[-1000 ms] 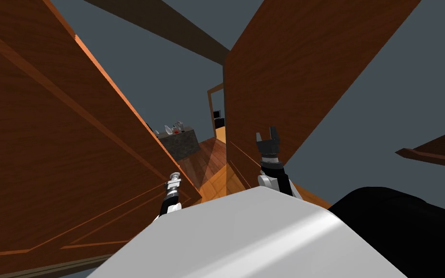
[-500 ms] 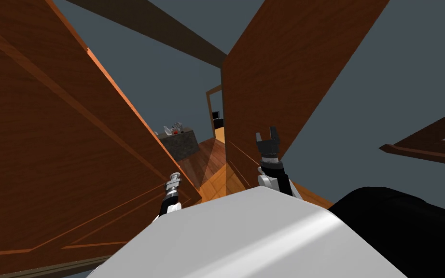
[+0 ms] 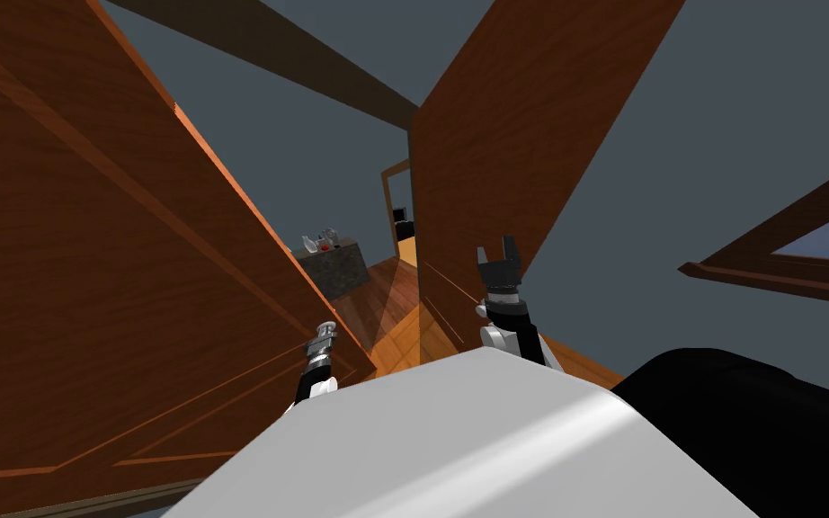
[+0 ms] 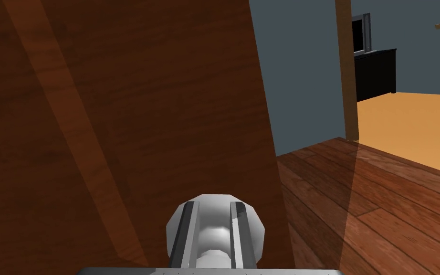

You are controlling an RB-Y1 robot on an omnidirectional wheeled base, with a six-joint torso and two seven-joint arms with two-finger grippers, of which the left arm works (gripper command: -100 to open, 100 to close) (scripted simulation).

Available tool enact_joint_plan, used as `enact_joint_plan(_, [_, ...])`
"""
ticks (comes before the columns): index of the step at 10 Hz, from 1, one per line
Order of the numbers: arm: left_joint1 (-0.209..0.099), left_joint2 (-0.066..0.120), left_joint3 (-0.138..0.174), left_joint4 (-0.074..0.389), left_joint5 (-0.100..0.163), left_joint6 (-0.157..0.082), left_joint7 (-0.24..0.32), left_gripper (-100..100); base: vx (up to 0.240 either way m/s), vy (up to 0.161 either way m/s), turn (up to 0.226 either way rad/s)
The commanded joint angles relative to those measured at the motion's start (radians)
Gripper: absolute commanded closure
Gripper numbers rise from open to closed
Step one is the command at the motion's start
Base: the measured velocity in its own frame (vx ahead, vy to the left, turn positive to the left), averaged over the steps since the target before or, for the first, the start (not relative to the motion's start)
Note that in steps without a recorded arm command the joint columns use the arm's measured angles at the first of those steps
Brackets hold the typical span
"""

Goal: Pull the door open

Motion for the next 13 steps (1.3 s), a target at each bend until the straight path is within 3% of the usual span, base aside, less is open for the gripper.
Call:
enact_joint_plan(1, [0.006,-0.006,-0.008,0.030,0.000,0.006,0.020,100,-0.015,0.002,-0.006])
enact_joint_plan(3, [0.007,-0.005,-0.010,0.030,0.007,0.006,0.048,100,-0.015,0.001,-0.015])
enact_joint_plan(4, [0.007,-0.004,-0.013,0.029,0.020,0.006,0.098,100,-0.029,0.016,-0.042])
enact_joint_plan(6, [0.007,-0.004,-0.013,0.029,0.020,0.006,0.098,100,-0.022,0.013,-0.015])
enact_joint_plan(9, [0.008,-0.002,-0.016,0.029,0.032,0.006,0.147,100,-0.023,0.003,-0.028])
enact_joint_plan(10, [-0.017,0.006,-0.015,0.036,0.033,-0.013,0.159,-100,-0.129,-0.027,-0.013])
enact_joint_plan(13, [-0.009,0.002,-0.024,0.030,0.038,-0.005,0.179,-100,-0.189,-0.082,0.037])
